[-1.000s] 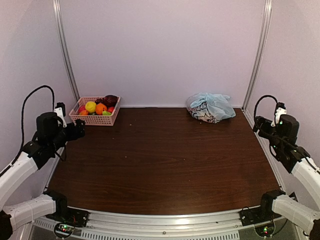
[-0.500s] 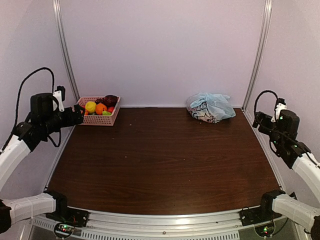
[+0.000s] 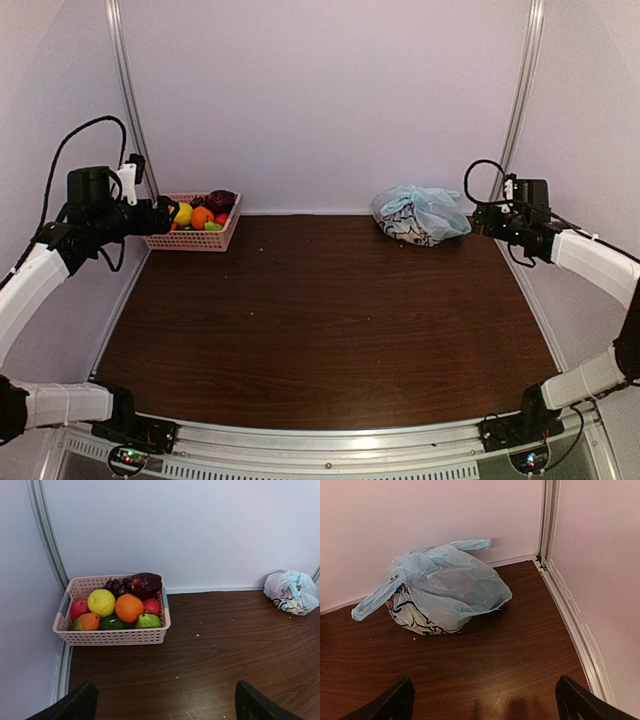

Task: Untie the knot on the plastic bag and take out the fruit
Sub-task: Pick up the takeout bag from the center of the board.

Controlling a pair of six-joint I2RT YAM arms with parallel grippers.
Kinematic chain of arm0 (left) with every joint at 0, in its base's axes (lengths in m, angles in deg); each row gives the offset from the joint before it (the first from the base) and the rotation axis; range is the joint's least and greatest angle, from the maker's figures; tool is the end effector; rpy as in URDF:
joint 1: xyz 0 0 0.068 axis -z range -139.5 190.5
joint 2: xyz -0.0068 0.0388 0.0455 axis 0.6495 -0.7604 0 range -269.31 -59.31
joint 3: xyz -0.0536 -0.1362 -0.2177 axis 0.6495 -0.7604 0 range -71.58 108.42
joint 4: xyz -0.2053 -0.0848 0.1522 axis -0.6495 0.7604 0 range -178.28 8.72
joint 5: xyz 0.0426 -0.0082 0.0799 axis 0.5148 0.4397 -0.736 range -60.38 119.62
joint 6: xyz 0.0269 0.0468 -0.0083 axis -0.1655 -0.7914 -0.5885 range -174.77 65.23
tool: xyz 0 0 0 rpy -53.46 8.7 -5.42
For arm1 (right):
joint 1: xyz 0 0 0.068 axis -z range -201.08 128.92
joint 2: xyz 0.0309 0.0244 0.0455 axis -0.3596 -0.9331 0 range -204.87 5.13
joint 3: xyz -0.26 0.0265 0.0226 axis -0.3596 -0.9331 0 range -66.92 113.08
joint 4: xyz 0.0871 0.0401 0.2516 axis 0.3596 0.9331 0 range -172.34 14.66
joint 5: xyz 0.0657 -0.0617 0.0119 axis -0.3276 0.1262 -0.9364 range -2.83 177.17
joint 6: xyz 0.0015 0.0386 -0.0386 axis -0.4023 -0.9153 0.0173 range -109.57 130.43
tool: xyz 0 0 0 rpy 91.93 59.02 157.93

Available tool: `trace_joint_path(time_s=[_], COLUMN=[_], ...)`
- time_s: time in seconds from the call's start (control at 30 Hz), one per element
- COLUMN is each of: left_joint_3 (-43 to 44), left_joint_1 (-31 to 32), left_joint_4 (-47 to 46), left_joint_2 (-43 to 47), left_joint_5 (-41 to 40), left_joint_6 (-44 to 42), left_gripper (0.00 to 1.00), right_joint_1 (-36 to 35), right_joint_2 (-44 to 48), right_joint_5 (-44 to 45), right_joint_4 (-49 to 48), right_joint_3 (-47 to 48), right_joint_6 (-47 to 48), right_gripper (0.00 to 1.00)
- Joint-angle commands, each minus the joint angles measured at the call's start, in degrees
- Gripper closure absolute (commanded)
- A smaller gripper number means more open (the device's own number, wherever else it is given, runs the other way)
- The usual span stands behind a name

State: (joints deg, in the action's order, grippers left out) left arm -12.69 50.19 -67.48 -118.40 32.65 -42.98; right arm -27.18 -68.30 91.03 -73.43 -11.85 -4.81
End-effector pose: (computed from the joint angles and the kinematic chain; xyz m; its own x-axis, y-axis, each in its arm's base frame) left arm 0.2429 -0.0433 0.3502 -0.3902 -0.1404 -0.9100 0.1400 0.9678 -0.2093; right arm 0.3039 0.0299 0.2826 -0.4518 0.2155 -0.8657 0.0748 0.9761 0.2040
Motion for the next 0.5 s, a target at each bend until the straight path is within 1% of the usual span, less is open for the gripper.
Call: trace_joint_path(time_s=[0.0, 0.07, 0.17, 0.27, 0.33, 0.47], left_joint_3=[-2.39, -4.02, -4.49, -4.11, -4.13, -3.97], left_joint_1=[-1.26, -1.26, -1.26, -1.26, -1.26, -1.26], left_joint_4=[-1.89, -2.88, -3.21, -2.90, -2.87, -2.69], left_joint_2=[2.64, 4.29, 5.69, 6.19, 6.40, 6.21], left_joint_5=[-6.91, -8.43, -8.99, -8.37, -8.54, -8.43], left_joint_6=[-3.10, -4.09, -4.40, -5.00, -5.31, -5.64], left_gripper=[0.03, 0.03, 0.03, 0.03, 0.03, 0.03], right_joint_1=[-0.35, -0.16, -0.08, -0.04, 0.04, 0.13], right_joint_2=[-10.93, -16.47, -24.35, -32.08, -37.49, -47.50], right_joint_5=[-1.91, -1.79, -1.03, -2.25, -5.09, -9.36], right_joint_4=[0.96, 0.26, -0.50, 0.11, 3.08, 8.99], right_joint_3=[7.55, 11.40, 18.75, 27.75, 35.41, 49.54], right_joint_6=[-2.00, -2.98, -2.77, 1.56, 5.11, 10.83], right_gripper=[0.02, 0.05, 0.05, 0.02, 0.01, 0.01])
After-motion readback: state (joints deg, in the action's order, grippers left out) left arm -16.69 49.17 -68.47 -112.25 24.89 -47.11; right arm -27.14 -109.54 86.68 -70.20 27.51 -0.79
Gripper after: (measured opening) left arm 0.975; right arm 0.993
